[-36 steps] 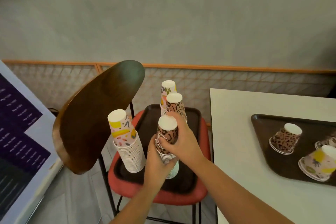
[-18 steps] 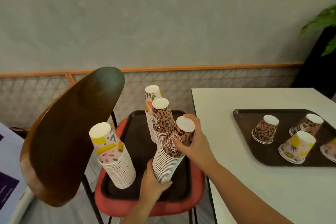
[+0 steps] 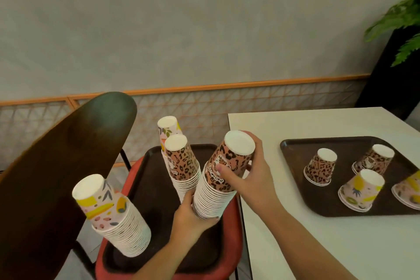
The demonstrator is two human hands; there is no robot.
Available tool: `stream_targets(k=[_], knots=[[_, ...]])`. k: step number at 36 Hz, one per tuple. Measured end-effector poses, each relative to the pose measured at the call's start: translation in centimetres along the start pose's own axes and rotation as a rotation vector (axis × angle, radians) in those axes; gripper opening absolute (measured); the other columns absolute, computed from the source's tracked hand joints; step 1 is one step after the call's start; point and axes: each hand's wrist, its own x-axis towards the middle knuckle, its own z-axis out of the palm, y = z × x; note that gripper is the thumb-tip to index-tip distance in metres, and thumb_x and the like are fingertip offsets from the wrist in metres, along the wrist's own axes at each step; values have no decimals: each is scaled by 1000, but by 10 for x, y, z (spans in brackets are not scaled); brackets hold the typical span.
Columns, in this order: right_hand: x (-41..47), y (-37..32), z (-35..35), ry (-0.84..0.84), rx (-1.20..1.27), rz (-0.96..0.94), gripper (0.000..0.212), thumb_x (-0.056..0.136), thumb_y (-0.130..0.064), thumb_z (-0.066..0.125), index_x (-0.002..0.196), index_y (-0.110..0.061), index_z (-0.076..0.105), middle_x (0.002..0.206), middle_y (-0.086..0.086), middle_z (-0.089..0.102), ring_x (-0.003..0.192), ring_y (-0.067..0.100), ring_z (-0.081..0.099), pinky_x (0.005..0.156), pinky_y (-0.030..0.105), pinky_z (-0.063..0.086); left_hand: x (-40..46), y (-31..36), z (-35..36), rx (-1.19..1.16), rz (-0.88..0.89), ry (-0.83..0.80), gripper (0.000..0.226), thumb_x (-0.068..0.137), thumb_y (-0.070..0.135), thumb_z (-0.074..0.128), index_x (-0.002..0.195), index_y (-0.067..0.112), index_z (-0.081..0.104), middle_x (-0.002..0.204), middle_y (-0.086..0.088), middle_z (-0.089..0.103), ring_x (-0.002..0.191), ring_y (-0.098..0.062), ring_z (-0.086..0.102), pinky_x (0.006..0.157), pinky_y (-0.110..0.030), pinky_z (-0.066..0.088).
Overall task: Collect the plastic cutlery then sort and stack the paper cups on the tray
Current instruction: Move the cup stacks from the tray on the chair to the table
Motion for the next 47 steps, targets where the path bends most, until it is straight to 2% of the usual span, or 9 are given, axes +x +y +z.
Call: stream_targets(k=[7, 12, 17, 21, 28, 32, 37, 41, 47], knots=[[39, 10, -49, 31, -77, -29, 68, 60, -52, 71, 117, -49, 34, 117, -26, 51, 113, -4, 51, 92, 19, 48, 35, 31, 57, -53, -6, -89, 78, 47, 25, 89, 113, 36, 49, 107, 14, 66, 101, -6, 62, 86, -29, 53], [77, 34, -76, 54, -123, 1, 68, 63, -43, 80, 113, -51, 34, 113, -32, 49, 109, -12, 49, 87, 8, 45, 78, 52, 97, -75, -31, -91, 77, 54, 18, 88, 119, 31, 47, 108, 12, 64, 100, -5, 61, 75, -13, 48], [112, 67, -89, 29, -185, 8, 70, 68, -32, 80, 119, -46, 35, 120, -24, 52, 113, 1, 52, 93, 24, 49, 125, 58, 134, -98, -85, -93, 78, 52, 16, 90, 111, 37, 43, 103, 18, 60, 100, -8, 59, 83, -24, 50], [137, 93, -94, -15, -205, 14, 69, 68, -34, 79, 116, -52, 32, 118, -31, 49, 113, -3, 50, 92, 18, 46, 159, 48, 156, -77, -99, -50, 82, 43, 32, 90, 111, 46, 45, 115, 14, 60, 112, -14, 58, 94, -38, 51], [169, 131, -94, -31, -197, 55, 69, 69, -32, 79, 118, -48, 33, 115, -29, 51, 111, -1, 52, 94, 26, 49, 192, 40, 175, -110, -125, 27, 71, 50, 18, 89, 103, 39, 47, 102, 16, 64, 100, -12, 63, 90, -36, 53], [178, 143, -94, -23, -198, 70, 69, 70, -34, 78, 119, -47, 32, 112, -34, 48, 109, -4, 50, 92, 22, 47, 201, 37, 181, -75, -139, 35, 74, 52, 20, 88, 109, 38, 44, 102, 15, 62, 103, -14, 62, 91, -37, 52], [177, 153, -92, -13, -207, 99, 67, 71, -38, 75, 114, -55, 27, 109, -39, 45, 104, -10, 48, 89, 15, 43, 200, 33, 184, -8, -131, 29, 65, 60, 13, 85, 111, 25, 46, 103, 9, 60, 102, -16, 61, 82, -24, 48], [176, 154, -89, -7, -235, 108, 68, 73, -36, 75, 120, -49, 27, 108, -39, 43, 103, -8, 47, 85, 8, 39, 196, 31, 184, 33, -132, 7, 68, 63, 16, 85, 118, 21, 45, 116, 6, 59, 111, -18, 58, 90, -29, 49], [171, 144, -81, 46, -273, 95, 73, 74, -30, 75, 134, -24, 34, 124, -14, 45, 115, 4, 43, 93, 16, 38, 167, 40, 173, 77, -91, 23, 91, 70, 24, 81, 143, 17, 26, 144, 3, 40, 133, -16, 39, 110, -34, 35]])
